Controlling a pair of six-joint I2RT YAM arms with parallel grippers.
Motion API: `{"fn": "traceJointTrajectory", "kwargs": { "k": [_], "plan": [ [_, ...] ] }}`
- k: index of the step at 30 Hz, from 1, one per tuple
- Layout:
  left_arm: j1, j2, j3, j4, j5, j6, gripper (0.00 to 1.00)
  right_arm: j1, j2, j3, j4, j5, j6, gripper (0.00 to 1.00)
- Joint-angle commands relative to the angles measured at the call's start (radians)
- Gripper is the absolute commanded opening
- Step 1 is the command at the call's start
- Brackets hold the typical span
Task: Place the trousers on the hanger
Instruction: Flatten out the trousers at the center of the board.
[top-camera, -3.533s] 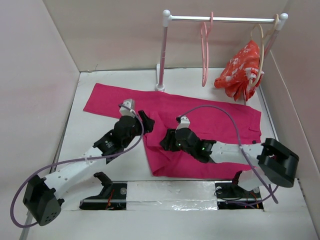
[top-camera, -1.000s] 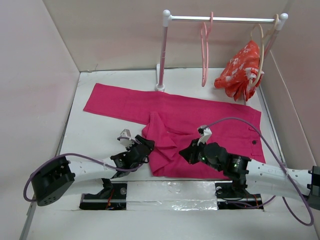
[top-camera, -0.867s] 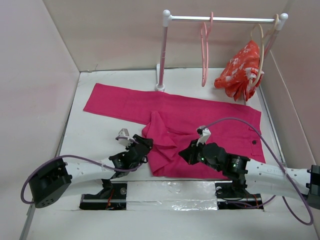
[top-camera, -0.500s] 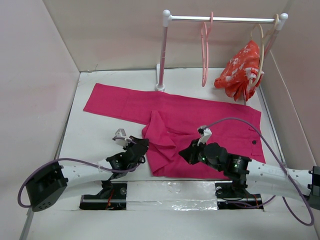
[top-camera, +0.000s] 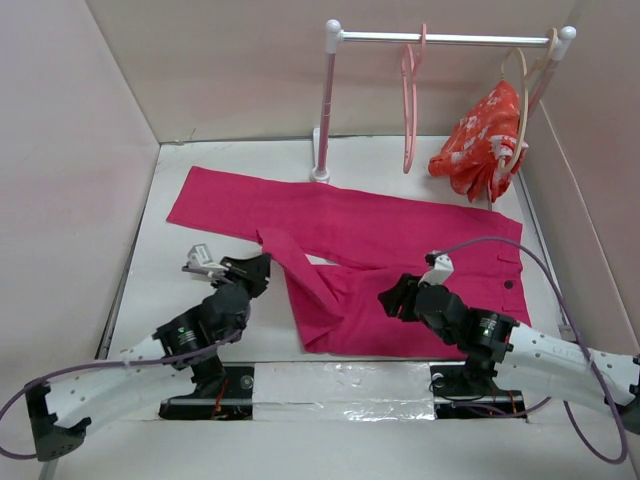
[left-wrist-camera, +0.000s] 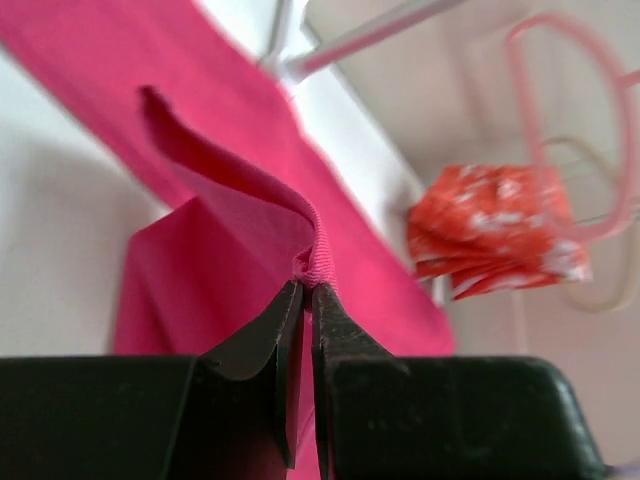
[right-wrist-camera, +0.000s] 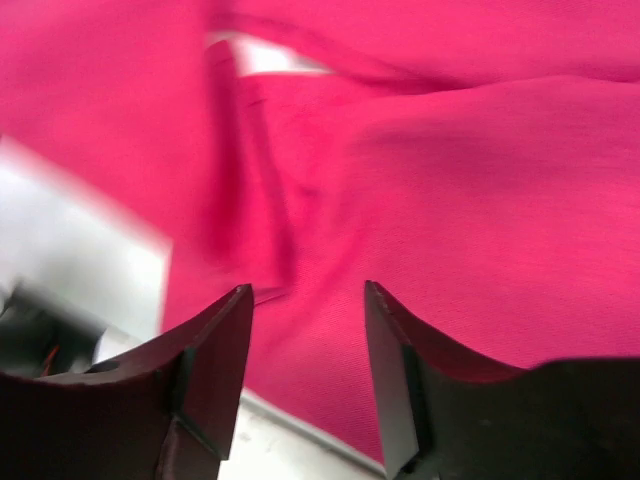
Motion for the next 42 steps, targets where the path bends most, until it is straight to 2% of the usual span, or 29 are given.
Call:
{"fn": "traceJointTrajectory", "kwargs": {
  "k": [1,5,8,9,14,18,21,24,26,28,32,36,42],
  "plan": [
    [-0.009,-0.125,0.123,-0.224,-0.122,0.078,0.00,-0.078,-0.006,0.019,-0.105,0.111,0.077,0.56],
    [-0.009,-0.204,0.246,-0.310,-0.142,0.188,0.00,-0.232,0.036,0.019,-0.103,0.083,0.059,0.59],
    [-0.009,-0.225,0.350,-0.365,-0.155,0.269,0.00,-0.393,0.071,0.024,-0.044,0.051,0.010,0.67],
    [-0.009,-0.234,0.398,-0.400,-0.163,0.283,0.00,-0.499,0.085,0.019,-0.019,0.040,-0.032,0.68],
    [-0.018,-0.331,0.436,-0.391,-0.096,0.309,0.00,-0.840,0.163,0.024,0.096,-0.127,-0.115,0.67],
    [-0.018,-0.389,0.516,-0.409,-0.059,0.383,0.00,-1.047,0.270,0.034,0.182,-0.348,-0.159,0.60],
    [-0.018,-0.383,0.609,-0.474,-0.048,0.440,0.00,-1.093,0.402,0.051,0.217,-0.487,-0.144,0.53],
    [-0.018,-0.386,0.666,-0.515,-0.040,0.501,0.00,-1.093,0.527,0.103,0.231,-0.514,-0.136,0.40],
    [-0.009,-0.409,0.668,-0.520,-0.036,0.532,0.00,-1.102,0.598,0.133,0.239,-0.523,-0.138,0.28],
    [-0.009,-0.444,0.651,-0.520,-0.028,0.538,0.00,-1.103,0.649,0.191,0.240,-0.538,-0.155,0.24],
    [-0.009,-0.497,0.601,-0.505,0.012,0.546,0.00,-1.127,0.828,0.309,0.211,-0.534,-0.219,0.07],
    [-0.009,-0.489,0.558,-0.511,0.053,0.534,0.00,-1.141,0.898,0.398,0.213,-0.566,-0.259,0.04],
    [-0.009,-0.469,0.495,-0.459,0.116,0.541,0.00,-1.171,0.823,0.438,0.216,-0.546,-0.327,0.04]
  ]
}}
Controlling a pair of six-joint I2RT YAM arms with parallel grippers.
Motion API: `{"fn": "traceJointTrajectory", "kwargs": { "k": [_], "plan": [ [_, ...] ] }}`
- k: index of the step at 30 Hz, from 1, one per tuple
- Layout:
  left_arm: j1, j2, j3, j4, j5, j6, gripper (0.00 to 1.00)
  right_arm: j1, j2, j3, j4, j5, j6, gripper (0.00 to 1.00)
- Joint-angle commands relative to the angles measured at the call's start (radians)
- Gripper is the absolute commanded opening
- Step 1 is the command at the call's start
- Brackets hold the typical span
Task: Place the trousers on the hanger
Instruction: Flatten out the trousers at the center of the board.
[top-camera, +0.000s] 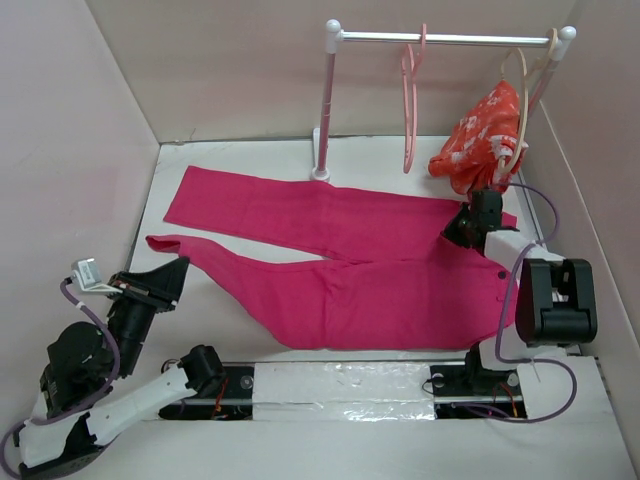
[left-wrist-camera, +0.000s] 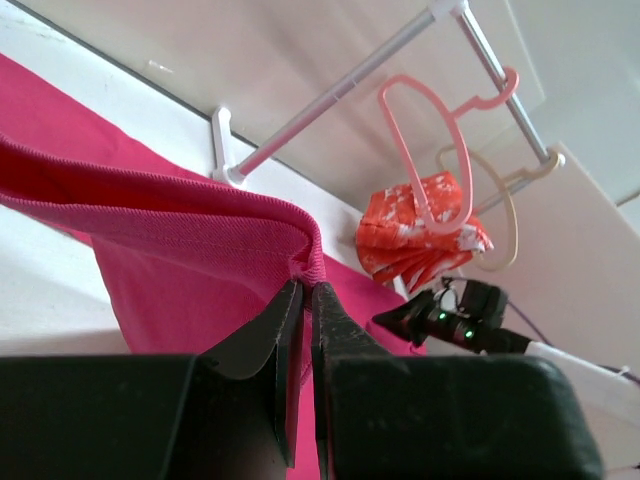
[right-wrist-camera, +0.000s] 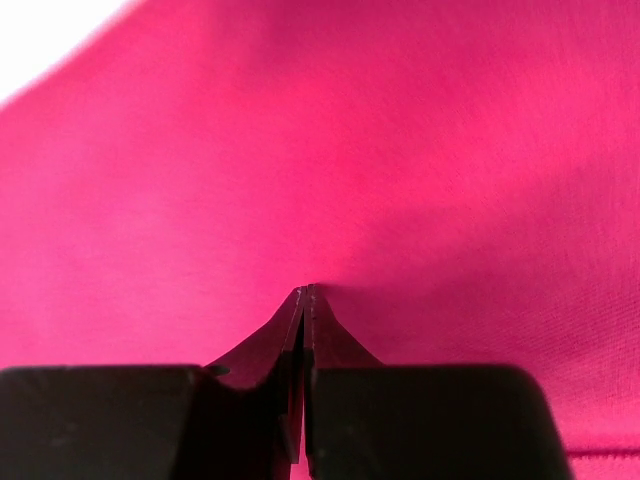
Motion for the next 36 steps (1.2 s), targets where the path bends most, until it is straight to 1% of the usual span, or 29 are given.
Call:
{"fn": "traceJointTrajectory", "kwargs": {
  "k": [1,2,3,4,5,6,7,10,11,13,14,15,16,17,18,19,22,24,25,26,27,28,30,31,32,36],
  "plan": [
    [0.002,0.010,-0.007,0.074,0.045,0.027,0.00,-0.039,-0.101,0.015,0.025,0.019,-0.044,0.06],
    [0.002,0.005,-0.010,0.077,0.042,0.036,0.00,-0.057,-0.187,-0.014,0.008,0.039,-0.034,0.09],
    [0.002,-0.002,-0.019,0.081,0.040,0.041,0.00,-0.107,-0.233,-0.085,0.003,0.125,-0.008,0.13],
    [0.002,-0.016,-0.026,0.089,0.045,0.044,0.00,-0.146,-0.275,-0.127,0.005,0.153,-0.003,0.25],
    [0.002,-0.021,-0.031,0.092,0.051,0.045,0.00,-0.198,-0.337,-0.167,0.021,0.168,0.005,0.35],
    [0.011,-0.024,-0.043,0.097,0.058,0.051,0.00,-0.332,-0.356,-0.214,0.017,0.108,0.006,0.55],
    [0.011,-0.027,-0.046,0.108,0.068,0.055,0.00,-0.374,-0.368,-0.232,0.016,0.101,0.020,0.64],
    [0.044,-0.016,-0.056,0.117,0.104,0.081,0.00,-0.431,-0.378,-0.240,0.035,0.108,0.045,0.81],
    [0.058,-0.013,-0.059,0.123,0.124,0.085,0.00,-0.431,-0.366,-0.227,0.032,0.115,0.045,0.82],
    [0.058,-0.011,-0.063,0.128,0.138,0.094,0.00,-0.456,-0.283,-0.189,0.008,0.122,0.043,0.82],
    [0.058,-0.011,-0.065,0.128,0.147,0.096,0.00,-0.479,-0.243,-0.136,-0.038,0.109,0.046,0.82],
    [0.058,-0.016,-0.065,0.131,0.149,0.098,0.00,-0.479,-0.199,-0.115,-0.044,0.057,0.025,0.81],
    [0.058,-0.024,-0.066,0.132,0.150,0.102,0.00,-0.491,-0.130,-0.086,-0.069,0.046,0.007,0.77],
    [0.058,-0.028,-0.068,0.134,0.149,0.104,0.00,-0.491,-0.113,-0.048,-0.084,0.046,0.002,0.73],
    [0.058,-0.034,-0.069,0.132,0.147,0.104,0.00,-0.482,-0.102,-0.045,-0.078,-0.014,-0.009,0.68],
    [0.058,-0.042,-0.071,0.132,0.147,0.107,0.00,-0.482,-0.094,-0.040,-0.070,-0.042,-0.014,0.62],
    [0.058,-0.042,-0.070,0.132,0.143,0.114,0.00,-0.473,-0.024,-0.003,-0.086,-0.120,-0.038,0.61],
    [0.058,-0.042,-0.066,0.135,0.147,0.114,0.00,-0.436,-0.001,0.039,-0.122,-0.145,-0.072,0.54],
    [0.058,-0.042,-0.065,0.135,0.146,0.116,0.00,-0.424,0.007,0.046,-0.124,-0.157,-0.081,0.42],
    [0.058,-0.042,-0.065,0.134,0.144,0.116,0.00,-0.412,0.021,0.050,-0.133,-0.171,-0.087,0.35],
    [0.058,-0.071,-0.062,0.132,0.141,0.116,0.00,-0.399,0.026,0.060,-0.138,-0.172,-0.092,0.31],
    [0.058,-0.079,-0.054,0.129,0.137,0.116,0.00,-0.369,0.030,0.070,-0.138,-0.172,-0.096,0.30],
    [0.058,-0.088,-0.050,0.121,0.123,0.119,0.00,-0.332,0.058,0.089,-0.139,-0.180,-0.106,0.24],
    [0.067,-0.096,-0.045,0.121,0.118,0.119,0.00,-0.312,0.076,0.133,-0.150,-0.180,-0.112,0.20],
    [0.067,-0.099,-0.043,0.120,0.111,0.121,0.00,-0.269,0.093,0.159,-0.164,-0.180,-0.116,0.19],
    [0.095,-0.091,-0.053,0.123,0.126,0.125,0.00,-0.191,0.167,0.288,-0.219,-0.148,-0.118,0.18]
  ]
}}
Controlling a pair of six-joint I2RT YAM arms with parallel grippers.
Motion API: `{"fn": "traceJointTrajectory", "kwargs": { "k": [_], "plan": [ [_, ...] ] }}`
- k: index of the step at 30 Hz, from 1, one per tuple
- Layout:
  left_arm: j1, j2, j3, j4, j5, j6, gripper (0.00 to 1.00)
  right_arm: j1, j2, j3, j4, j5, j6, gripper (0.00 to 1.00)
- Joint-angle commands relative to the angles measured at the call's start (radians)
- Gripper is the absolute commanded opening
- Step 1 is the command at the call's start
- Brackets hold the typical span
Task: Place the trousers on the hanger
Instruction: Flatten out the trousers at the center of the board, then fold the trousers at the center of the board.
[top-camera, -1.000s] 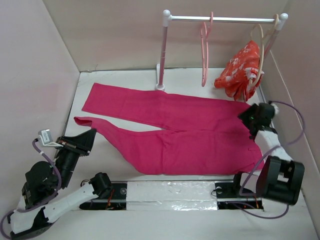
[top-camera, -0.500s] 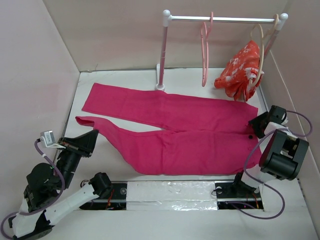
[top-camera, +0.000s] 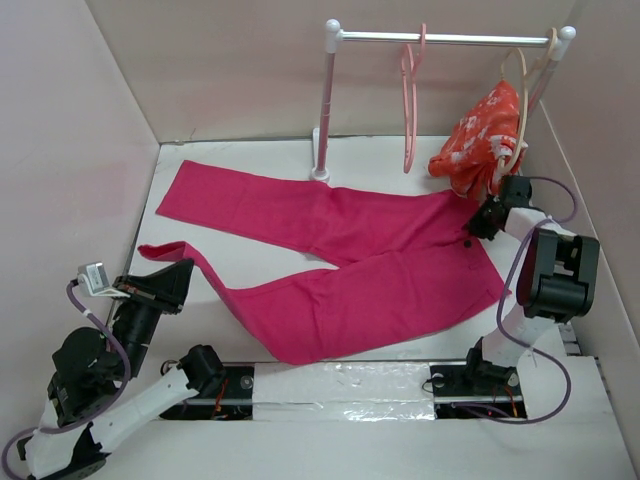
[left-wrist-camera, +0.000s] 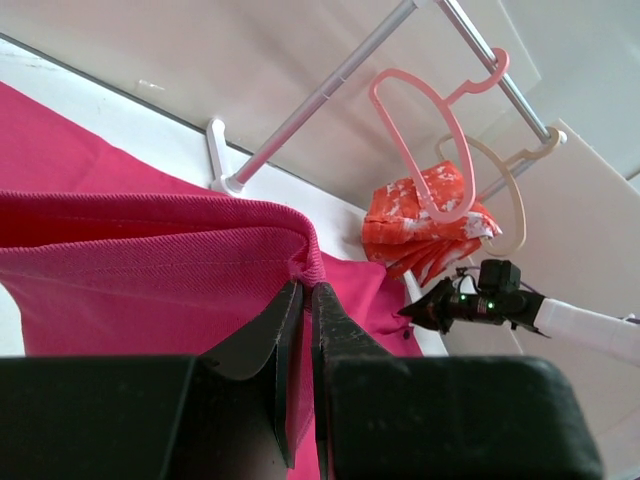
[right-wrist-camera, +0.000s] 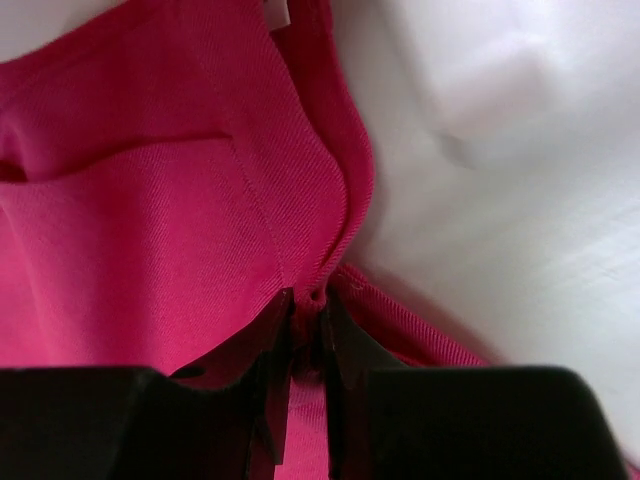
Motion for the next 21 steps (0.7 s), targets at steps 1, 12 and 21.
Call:
{"fn": "traceJointTrajectory", "kwargs": {
  "k": [1,12,21],
  "plan": [
    [0.017,-0.048,0.006,0.058,0.010,0.020,0.00,0.054,0.039,0.114,-0.049,-0.014,-0.007,0.18],
    [0.208,0.024,-0.031,0.153,0.202,0.092,0.00,-0.036,-0.296,-0.065,0.009,0.130,0.035,0.82],
    [0.314,-0.008,-0.045,0.215,0.345,0.116,0.00,-0.162,-0.811,-0.560,-0.076,0.183,0.179,0.64]
  ]
}}
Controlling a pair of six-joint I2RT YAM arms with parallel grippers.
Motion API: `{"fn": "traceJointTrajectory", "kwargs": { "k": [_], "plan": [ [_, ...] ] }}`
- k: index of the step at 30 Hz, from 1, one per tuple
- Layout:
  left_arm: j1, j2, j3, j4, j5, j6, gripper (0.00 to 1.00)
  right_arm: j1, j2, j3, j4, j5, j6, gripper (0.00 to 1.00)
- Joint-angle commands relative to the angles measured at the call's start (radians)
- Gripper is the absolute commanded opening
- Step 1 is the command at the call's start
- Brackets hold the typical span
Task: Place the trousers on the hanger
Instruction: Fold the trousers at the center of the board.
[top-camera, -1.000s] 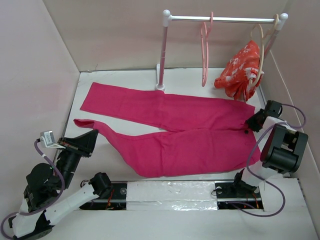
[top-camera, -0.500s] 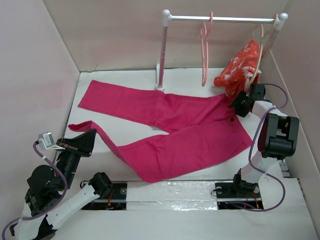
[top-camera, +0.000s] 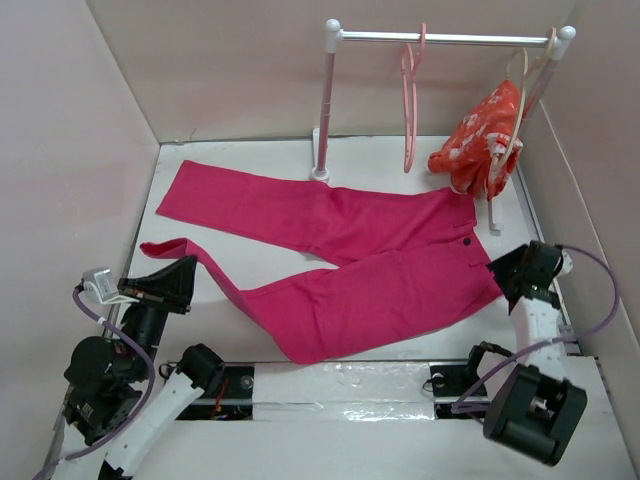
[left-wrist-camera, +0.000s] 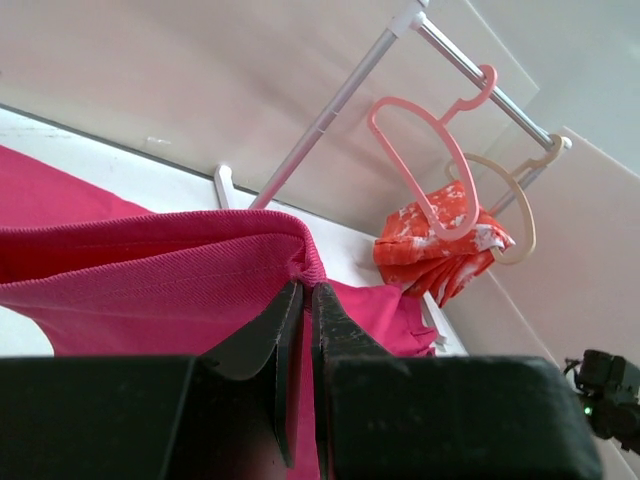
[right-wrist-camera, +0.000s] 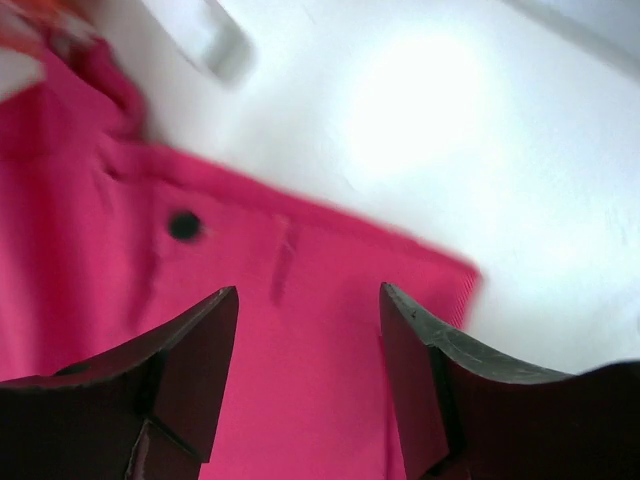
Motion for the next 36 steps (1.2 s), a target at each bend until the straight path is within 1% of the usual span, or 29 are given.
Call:
{"fn": "traceJointTrajectory", "kwargs": {
  "k": [1,4,6,7,10,11,12,15,18,19,20,21,22,23,24,25,26,29,30,31,32,33,36],
  "plan": [
    [0.009,-0.016,-0.001,0.098,0.069,0.026,0.00,0.002,-0.138,-0.087,-0.087,0.014,0.123,0.63],
    [0.009,-0.061,0.000,0.092,0.053,0.027,0.00,-0.007,-0.180,-0.105,-0.154,0.076,0.208,0.61],
    [0.009,-0.074,0.000,0.094,0.053,0.025,0.00,-0.007,-0.156,-0.088,-0.199,0.090,0.235,0.62],
    [0.009,-0.088,0.002,0.094,0.050,0.025,0.00,-0.007,-0.139,-0.085,-0.201,0.107,0.252,0.64],
    [0.009,-0.108,0.004,0.091,0.029,0.026,0.00,-0.007,-0.035,-0.055,-0.245,0.132,0.277,0.65],
    [0.000,-0.110,0.004,0.091,0.024,0.027,0.00,-0.007,-0.034,-0.049,-0.245,0.142,0.283,0.66],
    [0.000,-0.110,0.005,0.088,0.021,0.027,0.00,-0.007,0.005,-0.042,-0.254,0.150,0.289,0.66],
    [-0.009,-0.110,0.007,0.087,0.016,0.027,0.00,0.002,0.056,-0.026,-0.251,0.167,0.318,0.66],
    [-0.009,-0.114,0.010,0.083,0.006,0.028,0.00,0.002,0.150,-0.016,-0.210,0.166,0.320,0.53],
    [-0.009,-0.116,0.013,0.081,-0.002,0.030,0.00,0.002,0.198,-0.001,-0.213,0.178,0.329,0.34],
    [-0.009,-0.116,0.013,0.075,-0.011,0.030,0.00,0.015,0.214,0.011,-0.216,0.176,0.332,0.24],
    [-0.009,-0.116,0.013,0.074,-0.016,0.030,0.00,0.040,0.220,0.020,-0.189,0.175,0.329,0.16],
    [-0.009,-0.113,0.011,0.075,-0.016,0.030,0.00,0.049,0.211,0.021,-0.182,0.178,0.329,0.03],
    [-0.009,-0.110,0.013,0.077,-0.016,0.031,0.00,0.072,0.191,0.025,-0.181,0.192,0.329,0.00],
    [-0.009,-0.107,0.014,0.077,-0.016,0.031,0.00,0.084,0.164,0.030,-0.196,0.213,0.326,0.00],
    [-0.009,-0.102,0.013,0.077,-0.014,0.031,0.00,0.085,0.133,0.042,-0.217,0.271,0.321,0.00],
    [-0.009,-0.099,0.013,0.078,-0.016,0.030,0.00,0.085,0.059,0.053,-0.242,0.293,0.308,0.00],
    [-0.009,-0.084,0.020,0.078,-0.031,0.025,0.00,0.085,-0.074,0.114,-0.366,0.397,0.249,0.00],
    [-0.009,-0.079,0.022,0.080,-0.039,0.025,0.00,0.085,-0.171,0.125,-0.419,0.417,0.243,0.00],
    [-0.009,-0.070,0.031,0.080,-0.049,0.022,0.00,0.085,-0.222,0.143,-0.438,0.437,0.240,0.00],
    [-0.009,-0.067,0.037,0.078,-0.086,0.014,0.00,0.094,-0.272,0.143,-0.467,0.414,0.249,0.00],
    [-0.009,-0.065,0.048,0.081,-0.100,0.001,0.00,0.094,-0.372,0.131,-0.468,0.353,0.278,0.00],
    [0.000,-0.056,0.060,0.103,-0.120,-0.013,0.00,0.094,-0.485,0.151,-0.527,0.314,0.321,0.00]
  ]
}}
